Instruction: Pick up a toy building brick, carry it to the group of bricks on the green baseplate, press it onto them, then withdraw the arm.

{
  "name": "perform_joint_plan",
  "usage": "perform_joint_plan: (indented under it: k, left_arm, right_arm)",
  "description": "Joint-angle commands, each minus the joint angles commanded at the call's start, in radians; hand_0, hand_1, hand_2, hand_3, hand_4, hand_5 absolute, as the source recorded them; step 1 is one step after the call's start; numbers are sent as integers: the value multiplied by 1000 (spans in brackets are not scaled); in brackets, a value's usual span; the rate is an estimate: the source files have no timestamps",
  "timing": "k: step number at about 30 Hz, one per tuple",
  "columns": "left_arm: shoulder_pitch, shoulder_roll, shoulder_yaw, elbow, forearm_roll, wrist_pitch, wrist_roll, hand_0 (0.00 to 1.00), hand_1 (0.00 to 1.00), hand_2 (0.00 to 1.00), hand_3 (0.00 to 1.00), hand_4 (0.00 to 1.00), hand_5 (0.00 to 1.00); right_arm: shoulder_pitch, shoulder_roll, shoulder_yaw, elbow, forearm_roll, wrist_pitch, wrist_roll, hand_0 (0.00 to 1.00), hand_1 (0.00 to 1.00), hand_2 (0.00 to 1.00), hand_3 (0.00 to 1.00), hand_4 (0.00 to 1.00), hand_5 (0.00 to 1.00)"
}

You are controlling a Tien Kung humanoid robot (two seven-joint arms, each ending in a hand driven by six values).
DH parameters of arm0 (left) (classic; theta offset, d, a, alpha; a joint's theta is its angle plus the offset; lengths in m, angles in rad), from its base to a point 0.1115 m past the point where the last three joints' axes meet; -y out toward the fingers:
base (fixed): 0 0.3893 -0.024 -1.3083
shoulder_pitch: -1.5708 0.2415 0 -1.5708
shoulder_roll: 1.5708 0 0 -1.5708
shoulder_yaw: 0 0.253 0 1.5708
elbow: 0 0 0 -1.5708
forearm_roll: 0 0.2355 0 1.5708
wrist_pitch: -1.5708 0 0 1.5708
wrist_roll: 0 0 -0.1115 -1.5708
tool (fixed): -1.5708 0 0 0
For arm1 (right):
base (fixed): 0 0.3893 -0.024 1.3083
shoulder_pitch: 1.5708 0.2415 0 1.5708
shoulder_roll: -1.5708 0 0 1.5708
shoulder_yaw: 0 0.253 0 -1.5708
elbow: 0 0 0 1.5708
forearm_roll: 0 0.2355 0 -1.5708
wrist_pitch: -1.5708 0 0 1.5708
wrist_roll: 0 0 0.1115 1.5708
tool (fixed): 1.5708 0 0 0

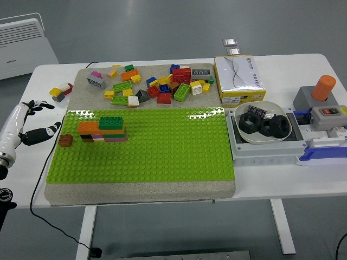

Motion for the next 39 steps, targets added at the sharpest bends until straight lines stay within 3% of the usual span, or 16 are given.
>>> perform_joint_plan:
  k: [1, 12, 16, 18, 20, 24, 25, 26, 30, 31, 39]
  left_arm:
    - [-3, 12, 14, 4, 7, -9, 12, 893, 876, 900, 759, 839, 24]
    - [-86, 149, 182, 56, 91, -45, 71, 906, 893, 913, 766, 823, 2]
    - [-97, 151, 186, 62, 104, -57, 89, 914, 899, 919, 767, 795, 2]
    - [-84, 122, 156, 54, 102, -65, 95, 914, 899, 919, 767, 795, 2]
    - [-60, 76, 108, 36, 84, -65, 86, 917, 893, 906, 727, 815, 47]
    - [-21, -11, 18, 13, 36, -29, 34, 917, 893, 906, 727, 815, 47]
    - [-15, -36, -6, 12, 24, -13, 14, 849, 810, 811, 649, 790, 55]
    - [-12, -54, -21, 14, 15, 1, -1, 849, 810, 811, 649, 790, 55]
    - [-12, -92, -57, 21, -16, 57, -57, 849, 810, 811, 649, 790, 55]
    - [-14, -99, -63, 22, -22, 71, -70, 808, 759, 754, 635, 770, 60]
    - [-17, -123, -66, 32, -47, 126, -121, 789, 733, 733, 630, 762, 56]
  right_arm:
    - [0, -1, -1, 0, 0, 0, 0, 677, 654, 668, 748, 875, 998]
    - [6, -7, -10, 0, 13, -2, -2, 676, 655, 666, 748, 874, 998]
    - [9, -8, -8, 0, 11, -2, -3, 676, 655, 665, 748, 874, 998]
    - [10, -8, -5, 0, 6, -1, -2, 676, 655, 665, 748, 874, 998]
    - [10, -7, 0, 0, 0, 0, -2, 677, 655, 665, 748, 874, 998]
    - [5, -2, -2, 0, 2, 0, -3, 677, 655, 665, 748, 874, 998]
    - [4, -1, -3, 0, 1, 0, -3, 677, 655, 667, 747, 874, 998]
    - [4, 0, -3, 0, 0, 0, -3, 677, 655, 667, 747, 874, 998]
    - [3, 2, -11, 0, 2, -1, -3, 677, 655, 667, 747, 874, 998]
    - [3, 3, -13, 0, 4, -1, -3, 677, 655, 669, 748, 874, 998]
    - [3, 10, -13, 0, -1, -1, -2, 677, 655, 672, 747, 875, 998]
